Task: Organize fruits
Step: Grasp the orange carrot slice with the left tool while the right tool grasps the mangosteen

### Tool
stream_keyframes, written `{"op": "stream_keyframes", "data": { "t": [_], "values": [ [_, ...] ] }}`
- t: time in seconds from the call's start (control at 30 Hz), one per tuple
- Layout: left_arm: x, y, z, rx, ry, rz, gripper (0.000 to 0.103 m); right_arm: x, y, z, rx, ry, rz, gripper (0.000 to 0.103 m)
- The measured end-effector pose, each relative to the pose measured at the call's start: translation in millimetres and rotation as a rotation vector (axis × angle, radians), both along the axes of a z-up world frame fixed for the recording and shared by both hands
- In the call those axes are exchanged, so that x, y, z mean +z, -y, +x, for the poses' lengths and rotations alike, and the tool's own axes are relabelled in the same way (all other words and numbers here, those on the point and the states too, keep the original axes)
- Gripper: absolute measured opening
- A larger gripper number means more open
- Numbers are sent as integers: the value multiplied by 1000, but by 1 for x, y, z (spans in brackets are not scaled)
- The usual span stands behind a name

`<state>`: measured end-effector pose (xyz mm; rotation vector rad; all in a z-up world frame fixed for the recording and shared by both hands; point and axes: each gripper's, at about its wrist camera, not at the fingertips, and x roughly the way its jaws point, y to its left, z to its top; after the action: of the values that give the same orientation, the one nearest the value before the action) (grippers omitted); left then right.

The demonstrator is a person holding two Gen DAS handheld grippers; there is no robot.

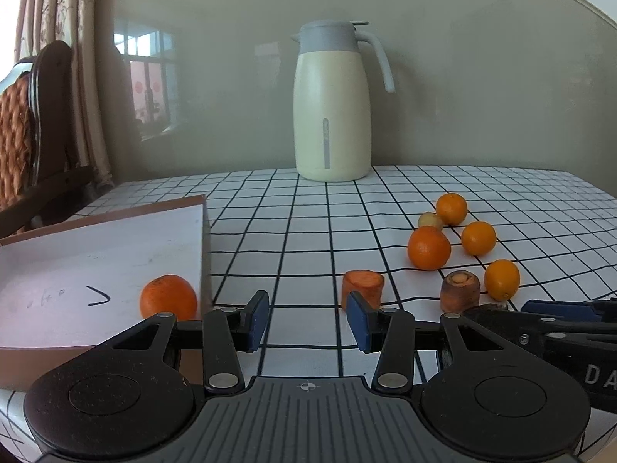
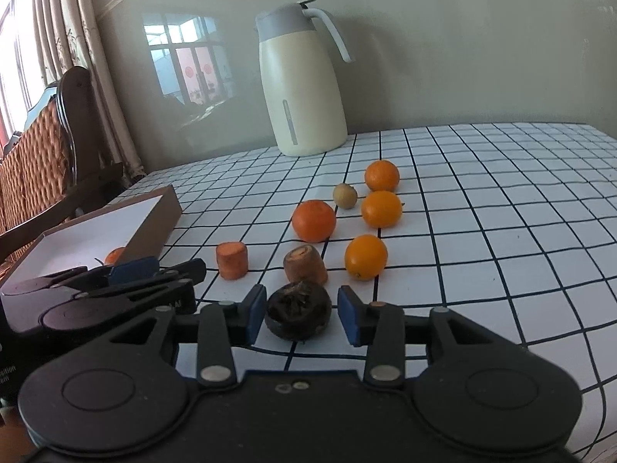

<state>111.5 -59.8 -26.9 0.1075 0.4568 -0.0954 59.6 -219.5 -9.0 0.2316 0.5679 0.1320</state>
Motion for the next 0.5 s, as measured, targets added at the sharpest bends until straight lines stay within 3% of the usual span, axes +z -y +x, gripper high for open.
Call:
{"op": "stream_keyframes", "data": {
  "t": [0.5],
  "values": [
    [-4,9,9,20,-3,-16,45,-4,3,7,23,-24,25,33]
  ]
}}
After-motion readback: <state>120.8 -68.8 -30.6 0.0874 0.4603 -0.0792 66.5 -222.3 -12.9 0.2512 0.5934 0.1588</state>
